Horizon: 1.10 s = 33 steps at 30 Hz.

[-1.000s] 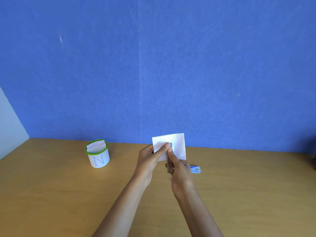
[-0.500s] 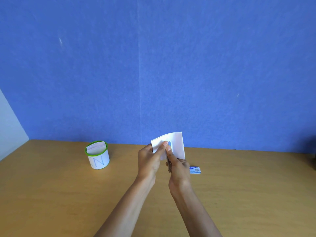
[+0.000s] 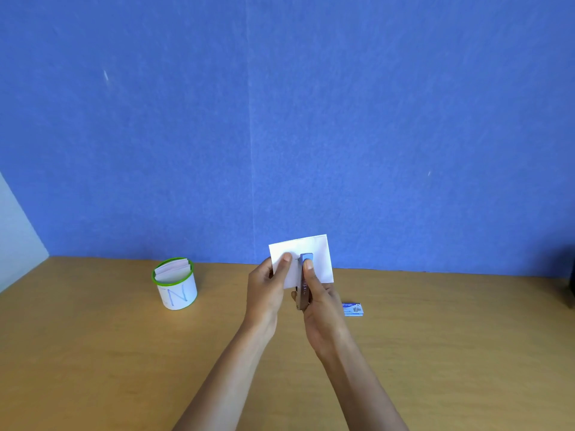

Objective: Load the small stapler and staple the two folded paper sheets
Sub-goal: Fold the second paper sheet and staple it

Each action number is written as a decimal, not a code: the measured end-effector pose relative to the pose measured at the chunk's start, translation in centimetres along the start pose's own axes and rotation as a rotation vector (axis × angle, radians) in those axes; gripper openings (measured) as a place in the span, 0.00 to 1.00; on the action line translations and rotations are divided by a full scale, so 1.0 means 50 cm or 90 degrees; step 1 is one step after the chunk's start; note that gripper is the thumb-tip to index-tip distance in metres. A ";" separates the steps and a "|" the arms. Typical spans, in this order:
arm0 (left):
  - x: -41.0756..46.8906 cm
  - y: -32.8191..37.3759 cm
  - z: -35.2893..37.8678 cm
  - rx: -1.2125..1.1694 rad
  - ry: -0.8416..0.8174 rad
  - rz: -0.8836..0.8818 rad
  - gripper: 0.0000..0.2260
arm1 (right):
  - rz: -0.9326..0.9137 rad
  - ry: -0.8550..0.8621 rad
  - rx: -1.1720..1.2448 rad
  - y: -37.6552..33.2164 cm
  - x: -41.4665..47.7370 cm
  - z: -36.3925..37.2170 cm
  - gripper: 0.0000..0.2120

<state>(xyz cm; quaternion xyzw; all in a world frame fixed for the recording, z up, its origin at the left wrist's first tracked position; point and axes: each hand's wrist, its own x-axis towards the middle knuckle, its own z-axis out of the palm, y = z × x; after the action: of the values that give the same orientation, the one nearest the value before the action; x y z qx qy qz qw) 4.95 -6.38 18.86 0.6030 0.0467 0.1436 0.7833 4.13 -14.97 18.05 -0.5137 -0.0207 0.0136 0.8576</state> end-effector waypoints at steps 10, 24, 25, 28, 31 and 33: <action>0.021 -0.001 -0.023 -0.032 0.046 -0.001 0.07 | 0.003 0.046 -0.019 -0.004 0.003 -0.020 0.18; 0.022 0.001 -0.029 -0.063 0.011 -0.026 0.06 | -0.008 0.100 -0.028 -0.004 0.018 -0.032 0.03; 0.022 -0.001 -0.028 -0.063 0.018 -0.025 0.05 | -0.002 0.101 -0.027 -0.003 0.018 -0.032 0.04; 0.022 -0.005 -0.027 -0.054 0.034 -0.012 0.04 | 0.019 0.111 -0.014 0.000 0.019 -0.035 0.03; 0.026 -0.008 -0.031 -0.037 0.036 0.007 0.05 | 0.055 0.137 -0.020 -0.001 0.020 -0.048 0.04; 0.027 -0.009 -0.034 -0.006 0.030 0.033 0.04 | 0.063 0.155 -0.029 0.000 0.022 -0.062 0.06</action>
<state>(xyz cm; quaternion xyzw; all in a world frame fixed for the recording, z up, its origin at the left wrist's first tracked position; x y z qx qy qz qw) 5.88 -4.52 18.10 0.5967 0.0485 0.1783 0.7809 5.39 -17.65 16.63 -0.5313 0.1083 -0.0071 0.8402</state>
